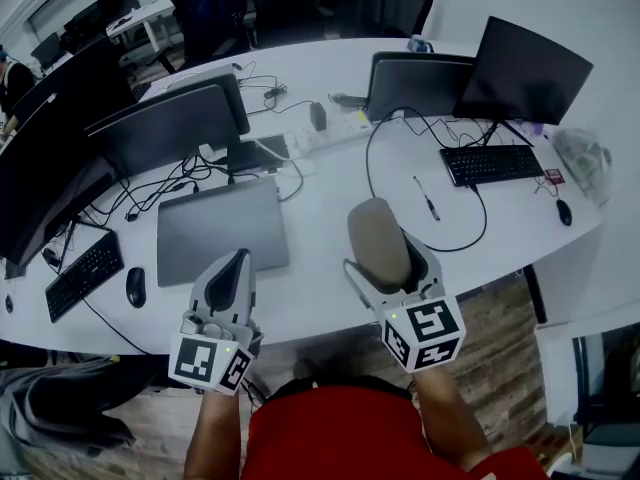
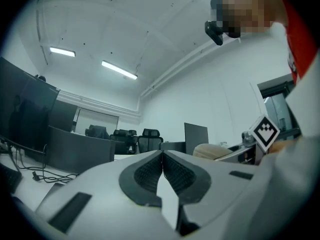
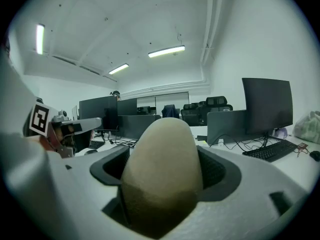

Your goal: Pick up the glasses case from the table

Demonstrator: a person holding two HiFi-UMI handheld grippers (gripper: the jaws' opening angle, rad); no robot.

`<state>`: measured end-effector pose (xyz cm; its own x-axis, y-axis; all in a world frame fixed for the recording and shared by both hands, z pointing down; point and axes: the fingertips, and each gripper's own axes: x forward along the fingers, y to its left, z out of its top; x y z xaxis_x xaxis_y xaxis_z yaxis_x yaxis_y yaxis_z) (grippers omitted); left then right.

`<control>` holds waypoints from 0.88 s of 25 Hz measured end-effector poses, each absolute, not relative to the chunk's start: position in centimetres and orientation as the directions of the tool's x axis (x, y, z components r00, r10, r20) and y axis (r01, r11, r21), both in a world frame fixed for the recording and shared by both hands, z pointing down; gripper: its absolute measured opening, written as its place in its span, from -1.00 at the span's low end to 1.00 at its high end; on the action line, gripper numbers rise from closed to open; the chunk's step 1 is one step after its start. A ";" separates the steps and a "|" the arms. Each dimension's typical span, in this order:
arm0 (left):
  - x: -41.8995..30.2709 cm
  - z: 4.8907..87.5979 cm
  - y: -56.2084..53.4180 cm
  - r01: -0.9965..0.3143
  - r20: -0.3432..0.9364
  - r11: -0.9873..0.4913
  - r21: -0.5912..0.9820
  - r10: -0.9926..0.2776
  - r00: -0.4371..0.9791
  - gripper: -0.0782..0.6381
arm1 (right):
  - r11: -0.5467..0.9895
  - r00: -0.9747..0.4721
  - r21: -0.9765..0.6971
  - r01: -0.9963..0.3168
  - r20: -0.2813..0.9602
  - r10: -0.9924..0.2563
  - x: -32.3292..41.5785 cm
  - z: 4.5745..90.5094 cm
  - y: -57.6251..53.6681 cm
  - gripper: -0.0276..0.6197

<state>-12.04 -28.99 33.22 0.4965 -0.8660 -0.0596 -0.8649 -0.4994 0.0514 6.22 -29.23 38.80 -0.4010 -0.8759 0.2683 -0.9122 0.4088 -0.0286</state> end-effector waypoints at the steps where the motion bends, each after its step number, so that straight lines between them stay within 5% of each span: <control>1: -12.0 33.3 -28.9 -0.864 -0.058 -0.500 0.053 -0.866 0.497 -0.75 | 0.409 -0.402 -0.028 -0.912 0.266 -0.876 6.3 38.8 -29.1 0.35; 22: -11.4 33.1 -28.3 -0.865 -0.061 -0.499 0.048 -0.866 0.496 -0.75 | 0.429 -0.423 -0.027 -0.903 0.243 -0.873 5.9 38.4 -28.9 0.33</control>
